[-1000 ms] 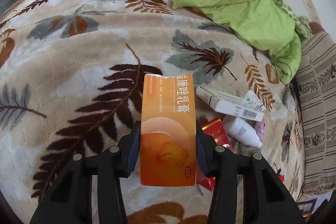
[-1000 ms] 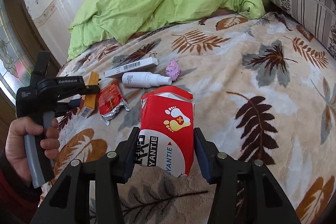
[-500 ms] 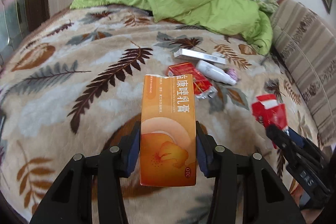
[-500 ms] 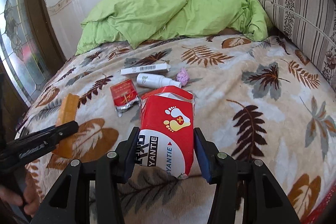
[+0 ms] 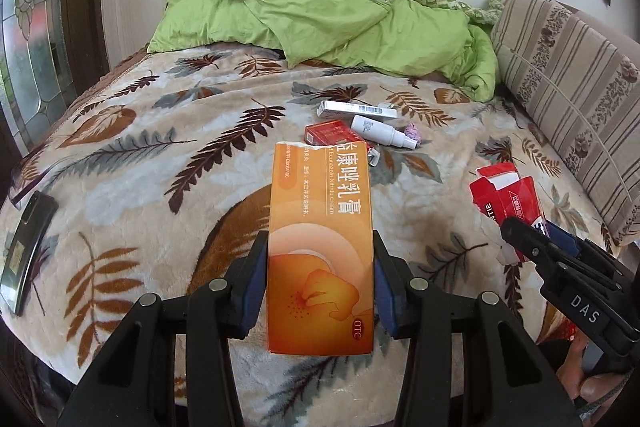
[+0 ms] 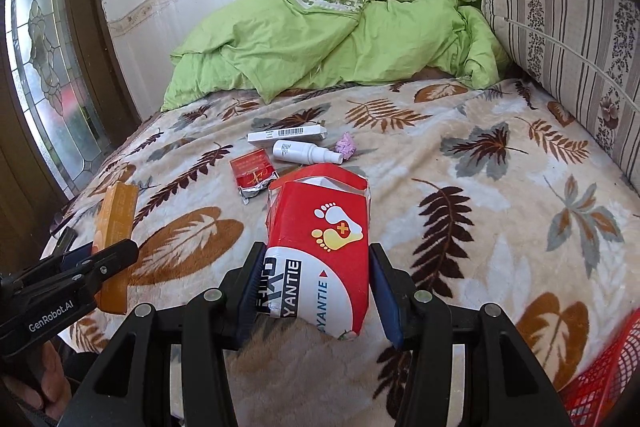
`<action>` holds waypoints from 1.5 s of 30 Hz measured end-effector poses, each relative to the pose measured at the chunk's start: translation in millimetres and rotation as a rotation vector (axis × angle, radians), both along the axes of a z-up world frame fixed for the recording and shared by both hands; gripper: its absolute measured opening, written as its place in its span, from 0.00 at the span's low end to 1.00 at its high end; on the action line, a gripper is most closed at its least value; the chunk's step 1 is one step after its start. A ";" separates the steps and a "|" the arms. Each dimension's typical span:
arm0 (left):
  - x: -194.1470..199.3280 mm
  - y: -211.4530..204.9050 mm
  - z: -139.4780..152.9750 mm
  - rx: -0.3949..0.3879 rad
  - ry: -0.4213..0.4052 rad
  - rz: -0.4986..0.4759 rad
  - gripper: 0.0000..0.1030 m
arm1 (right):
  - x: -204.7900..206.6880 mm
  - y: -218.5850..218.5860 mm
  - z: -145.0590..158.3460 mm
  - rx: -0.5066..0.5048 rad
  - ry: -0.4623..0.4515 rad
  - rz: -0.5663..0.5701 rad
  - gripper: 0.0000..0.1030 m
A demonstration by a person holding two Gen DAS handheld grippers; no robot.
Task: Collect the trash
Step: 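Lift the red box and orange box and carry them toward the red basket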
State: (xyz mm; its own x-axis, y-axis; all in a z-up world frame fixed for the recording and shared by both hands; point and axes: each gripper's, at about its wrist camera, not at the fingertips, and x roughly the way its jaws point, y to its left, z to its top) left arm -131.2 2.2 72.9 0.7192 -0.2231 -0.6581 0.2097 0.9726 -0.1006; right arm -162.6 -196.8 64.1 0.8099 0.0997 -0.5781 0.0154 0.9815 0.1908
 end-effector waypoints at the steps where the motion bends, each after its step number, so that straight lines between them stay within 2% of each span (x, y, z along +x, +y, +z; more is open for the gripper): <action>1: -2.1 -1.9 0.1 0.003 0.000 -0.002 0.44 | -1.9 -1.5 0.4 -0.001 -0.002 -0.002 0.52; 10: -10.0 -15.3 0.2 0.022 -0.005 -0.025 0.44 | -4.9 -14.3 -0.2 0.032 -0.004 -0.028 0.52; 36: -11.8 -28.9 -3.3 0.023 0.019 -0.051 0.44 | -3.0 -12.5 -1.9 0.045 0.004 -0.028 0.52; 45: -14.6 -37.6 6.9 -0.002 0.022 -0.103 0.44 | -18.0 -30.0 5.6 0.135 0.035 -0.041 0.52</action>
State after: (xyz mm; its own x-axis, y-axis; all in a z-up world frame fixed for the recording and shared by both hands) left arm -145.9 -35.4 79.7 0.6776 -0.2967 -0.6730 0.3067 0.9456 -0.1081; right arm -180.5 -226.8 69.7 0.7941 0.1460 -0.5900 0.0636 0.9454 0.3195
